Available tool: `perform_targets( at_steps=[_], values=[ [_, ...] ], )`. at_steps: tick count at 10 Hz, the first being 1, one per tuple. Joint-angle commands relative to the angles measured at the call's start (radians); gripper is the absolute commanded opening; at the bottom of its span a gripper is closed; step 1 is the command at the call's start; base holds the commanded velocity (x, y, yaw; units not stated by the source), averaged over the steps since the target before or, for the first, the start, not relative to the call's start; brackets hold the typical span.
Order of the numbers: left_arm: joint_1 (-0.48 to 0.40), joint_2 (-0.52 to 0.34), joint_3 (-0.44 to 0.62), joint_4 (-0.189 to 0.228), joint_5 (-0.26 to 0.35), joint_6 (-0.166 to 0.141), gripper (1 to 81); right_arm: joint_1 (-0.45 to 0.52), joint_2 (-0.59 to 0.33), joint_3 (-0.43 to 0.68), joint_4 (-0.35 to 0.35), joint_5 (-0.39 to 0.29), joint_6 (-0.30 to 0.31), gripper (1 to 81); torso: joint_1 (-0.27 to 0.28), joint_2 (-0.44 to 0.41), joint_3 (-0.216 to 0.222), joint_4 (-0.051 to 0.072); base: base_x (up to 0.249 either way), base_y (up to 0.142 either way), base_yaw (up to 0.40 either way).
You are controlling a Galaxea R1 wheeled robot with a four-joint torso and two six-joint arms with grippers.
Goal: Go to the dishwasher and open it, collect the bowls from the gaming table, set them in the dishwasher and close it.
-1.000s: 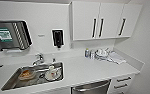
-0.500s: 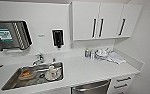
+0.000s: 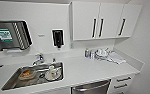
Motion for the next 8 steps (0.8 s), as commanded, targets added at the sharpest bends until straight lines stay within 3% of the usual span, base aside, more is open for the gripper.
perform_targets(
  at_steps=[1,3,6,8],
  values=[
    [-0.048,-0.155,0.149,0.010,-0.070,0.009,81.1,0.102,-0.141,0.206,0.031,-0.127,0.068,81.1,0.064,-0.100,0.000,0.000,0.000,0.000,0.000],
    [-0.062,-0.241,0.226,0.010,-0.108,0.007,81.1,0.123,-0.225,0.291,0.033,-0.121,0.076,81.1,0.076,-0.120,0.000,0.000,0.000,0.000,0.000],
    [-0.120,-0.390,0.397,0.010,-0.108,0.007,81.1,0.182,-0.341,0.402,0.034,-0.121,0.099,81.1,0.137,-0.216,0.000,0.000,0.000,0.000,0.000],
    [-0.177,-0.477,0.505,0.011,-0.104,0.009,81.1,0.232,-0.406,0.469,0.034,-0.117,0.116,81.1,0.179,-0.283,-0.068,0.000,0.000,0.000,0.000]
  ],
)
